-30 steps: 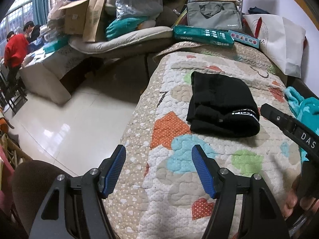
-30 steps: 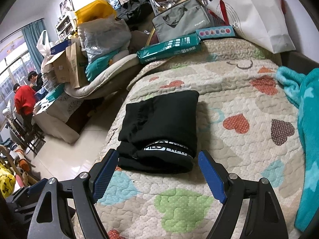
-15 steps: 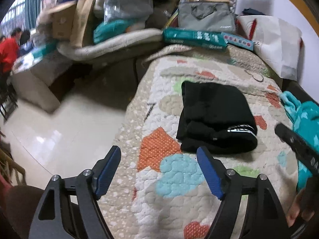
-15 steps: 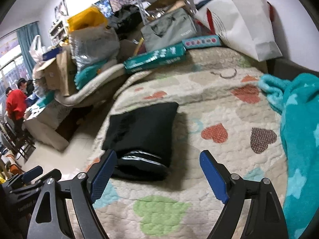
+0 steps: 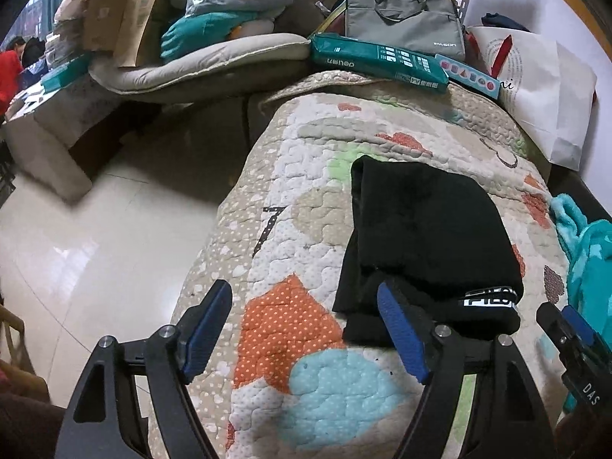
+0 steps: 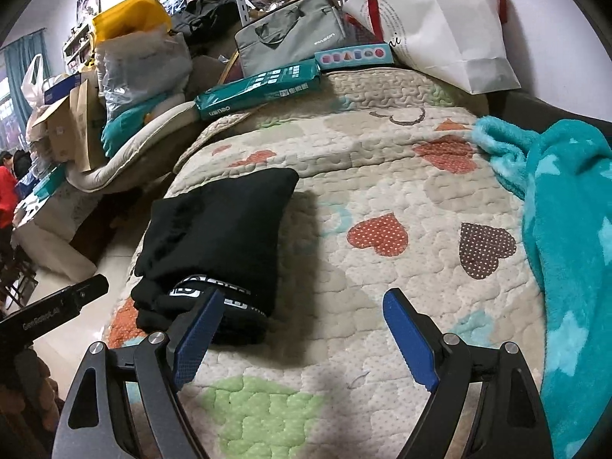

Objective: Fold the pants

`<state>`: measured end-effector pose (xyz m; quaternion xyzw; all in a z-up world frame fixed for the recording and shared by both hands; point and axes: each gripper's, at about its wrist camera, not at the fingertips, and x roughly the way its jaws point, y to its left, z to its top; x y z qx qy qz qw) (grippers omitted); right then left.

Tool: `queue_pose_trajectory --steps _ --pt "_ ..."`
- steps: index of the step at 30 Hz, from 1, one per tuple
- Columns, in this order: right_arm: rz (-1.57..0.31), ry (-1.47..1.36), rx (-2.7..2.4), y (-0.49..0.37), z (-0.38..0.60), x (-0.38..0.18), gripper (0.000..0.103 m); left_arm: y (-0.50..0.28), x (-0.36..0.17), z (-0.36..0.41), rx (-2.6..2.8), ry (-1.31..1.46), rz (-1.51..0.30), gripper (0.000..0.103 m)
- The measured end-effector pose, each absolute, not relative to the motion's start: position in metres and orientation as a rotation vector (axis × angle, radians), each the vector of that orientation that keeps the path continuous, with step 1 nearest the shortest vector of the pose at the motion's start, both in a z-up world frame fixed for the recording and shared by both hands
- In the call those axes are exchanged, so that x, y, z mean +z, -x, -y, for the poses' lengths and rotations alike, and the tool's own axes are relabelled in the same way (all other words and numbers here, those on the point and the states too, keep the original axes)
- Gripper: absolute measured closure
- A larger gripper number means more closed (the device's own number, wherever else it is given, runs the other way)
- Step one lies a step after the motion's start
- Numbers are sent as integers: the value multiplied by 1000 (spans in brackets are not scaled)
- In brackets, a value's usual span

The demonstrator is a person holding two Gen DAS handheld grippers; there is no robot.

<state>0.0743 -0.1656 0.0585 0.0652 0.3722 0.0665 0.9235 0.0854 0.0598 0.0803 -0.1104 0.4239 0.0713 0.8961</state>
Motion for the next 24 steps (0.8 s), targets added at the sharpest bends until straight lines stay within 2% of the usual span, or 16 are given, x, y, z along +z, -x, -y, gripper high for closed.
queue_pose_trajectory --steps 10,24 --pt "-778 -70 147 -72 144 55 14 -85 66 -65 106 260 -921 25" --pt "-797 -23 168 -62 124 55 14 -76 84 -60 101 223 -816 25"
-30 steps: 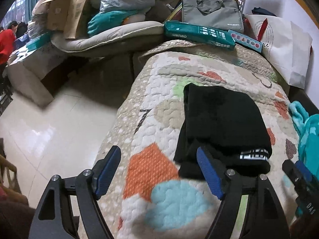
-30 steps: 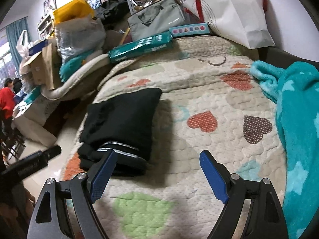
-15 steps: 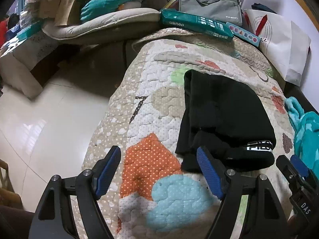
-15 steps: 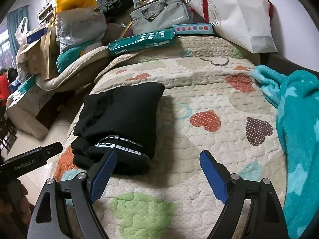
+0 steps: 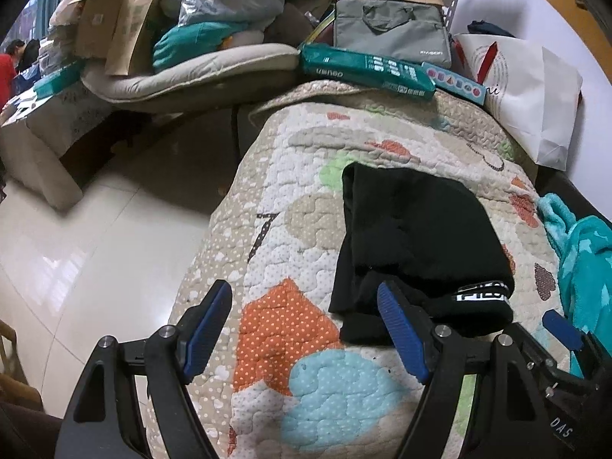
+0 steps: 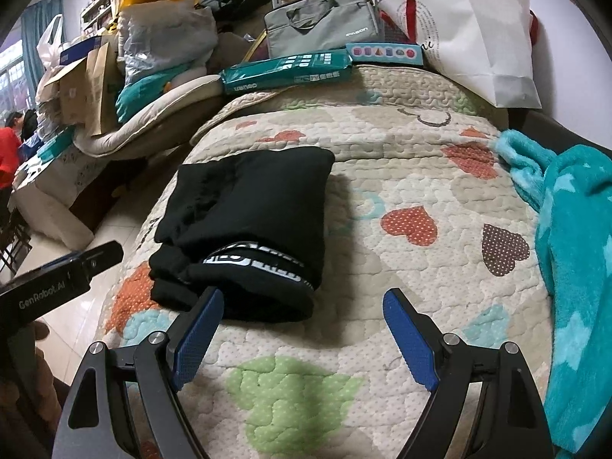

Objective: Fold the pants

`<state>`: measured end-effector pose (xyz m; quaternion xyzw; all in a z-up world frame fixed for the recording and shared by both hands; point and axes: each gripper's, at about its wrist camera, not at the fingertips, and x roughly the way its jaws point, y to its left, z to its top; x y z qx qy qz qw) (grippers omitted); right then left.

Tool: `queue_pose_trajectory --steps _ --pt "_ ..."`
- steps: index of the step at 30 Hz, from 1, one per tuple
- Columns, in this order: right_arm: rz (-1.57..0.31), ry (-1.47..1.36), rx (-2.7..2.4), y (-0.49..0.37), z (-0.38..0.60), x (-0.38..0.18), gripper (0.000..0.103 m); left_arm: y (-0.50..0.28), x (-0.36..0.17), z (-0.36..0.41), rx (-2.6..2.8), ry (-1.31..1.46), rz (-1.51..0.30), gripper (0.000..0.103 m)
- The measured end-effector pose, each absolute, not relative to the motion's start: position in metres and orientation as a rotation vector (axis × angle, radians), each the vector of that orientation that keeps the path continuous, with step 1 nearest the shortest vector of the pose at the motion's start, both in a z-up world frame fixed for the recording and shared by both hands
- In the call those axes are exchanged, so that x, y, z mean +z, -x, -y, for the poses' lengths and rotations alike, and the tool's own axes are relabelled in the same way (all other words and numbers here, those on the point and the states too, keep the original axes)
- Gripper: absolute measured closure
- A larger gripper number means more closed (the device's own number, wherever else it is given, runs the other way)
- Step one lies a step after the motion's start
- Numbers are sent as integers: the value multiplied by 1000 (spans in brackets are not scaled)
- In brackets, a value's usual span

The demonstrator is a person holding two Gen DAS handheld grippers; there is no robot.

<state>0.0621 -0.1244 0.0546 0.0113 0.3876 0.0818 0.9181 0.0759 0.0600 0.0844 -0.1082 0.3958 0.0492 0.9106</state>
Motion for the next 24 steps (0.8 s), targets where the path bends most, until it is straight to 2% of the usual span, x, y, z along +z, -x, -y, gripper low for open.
queue_pose_trajectory --steps 6,10,16,24 --pt "-798 -10 177 -58 118 56 14 -70 93 -59 92 224 -768 24" --pt "-803 0 185 -56 113 56 14 -68 98 -54 100 199 -740 12" --pt "-810 22 205 -52 103 56 14 -66 98 -52 29 250 -741 6" --pt "-861 6 218 -57 97 49 14 -69 91 -53 40 259 -785 6"
